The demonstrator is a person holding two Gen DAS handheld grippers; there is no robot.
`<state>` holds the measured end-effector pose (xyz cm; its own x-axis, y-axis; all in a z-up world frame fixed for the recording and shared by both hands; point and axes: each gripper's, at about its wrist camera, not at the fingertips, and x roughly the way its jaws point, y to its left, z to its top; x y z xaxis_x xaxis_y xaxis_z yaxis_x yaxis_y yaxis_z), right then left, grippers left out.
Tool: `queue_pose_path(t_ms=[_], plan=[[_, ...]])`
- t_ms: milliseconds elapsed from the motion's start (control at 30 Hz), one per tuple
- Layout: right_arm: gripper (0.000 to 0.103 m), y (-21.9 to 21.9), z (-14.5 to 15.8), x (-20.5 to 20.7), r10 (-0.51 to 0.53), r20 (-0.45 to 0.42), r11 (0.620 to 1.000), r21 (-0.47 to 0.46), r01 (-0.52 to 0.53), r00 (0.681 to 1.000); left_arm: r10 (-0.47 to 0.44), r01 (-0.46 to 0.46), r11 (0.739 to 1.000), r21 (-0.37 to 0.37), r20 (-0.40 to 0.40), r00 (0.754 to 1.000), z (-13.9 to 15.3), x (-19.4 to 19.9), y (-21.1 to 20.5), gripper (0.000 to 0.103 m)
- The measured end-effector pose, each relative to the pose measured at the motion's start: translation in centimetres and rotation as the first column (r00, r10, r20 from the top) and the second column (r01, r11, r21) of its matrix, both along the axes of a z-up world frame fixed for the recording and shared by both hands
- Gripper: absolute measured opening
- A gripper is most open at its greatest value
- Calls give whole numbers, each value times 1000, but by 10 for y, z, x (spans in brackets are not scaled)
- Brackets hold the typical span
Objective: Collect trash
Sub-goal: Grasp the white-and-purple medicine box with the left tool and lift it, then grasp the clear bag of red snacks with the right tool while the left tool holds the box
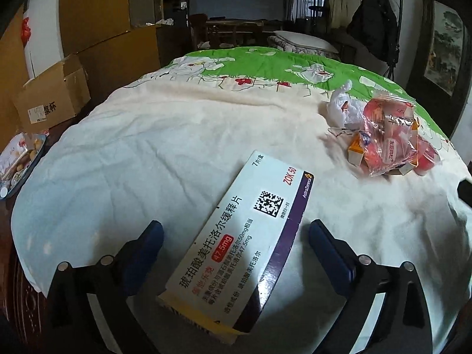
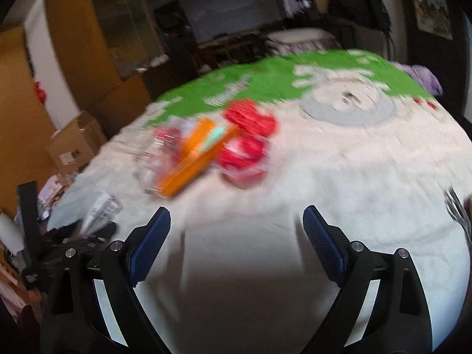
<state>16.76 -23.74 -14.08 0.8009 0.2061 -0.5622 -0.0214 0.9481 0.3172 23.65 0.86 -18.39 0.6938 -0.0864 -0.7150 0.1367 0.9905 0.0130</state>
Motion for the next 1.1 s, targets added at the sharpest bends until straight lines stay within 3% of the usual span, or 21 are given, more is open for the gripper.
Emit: queue_pose_path(t_ms=[267, 400, 567, 600, 633, 667, 767, 1000, 1100], plan=[[89, 58, 29, 38, 142, 57, 988, -68, -138, 988, 1, -1, 1000, -12, 8, 1000, -1, -2, 0, 97], [89, 70, 24, 68, 132, 7, 985, -116, -131, 991, 2, -1, 1000, -18, 11, 1000, 0, -2, 0, 97], [84, 66, 2, 92, 104, -88, 991, -77, -111, 991, 0, 0, 1000, -26, 14, 1000, 0, -2, 1, 97], [77, 65, -1, 93, 103, -96, 991, -76, -110, 990, 0, 0, 1000, -27, 15, 1000, 0, -2, 1, 97], [60, 65, -2, 92, 107, -97, 991, -72, -115, 989, 0, 0, 1000, -28, 15, 1000, 0, -2, 1, 97], [55, 64, -2, 91, 114, -95, 991, -64, -120, 989, 0, 0, 1000, -28, 15, 1000, 0, -2, 1, 97], [54, 62, 4, 76, 121, -60, 990, -63, -125, 991, 1, 0, 1000, -27, 15, 1000, 0, -2, 0, 97], [59, 58, -6, 55, 165, -105, 985, -40, -170, 981, 5, -5, 1000, -17, 15, 1000, 0, -2, -1, 97], [59, 51, -9, 48, 179, -110, 984, 12, -179, 978, 7, -7, 1000, -10, 14, 1000, -1, -2, -2, 97]])
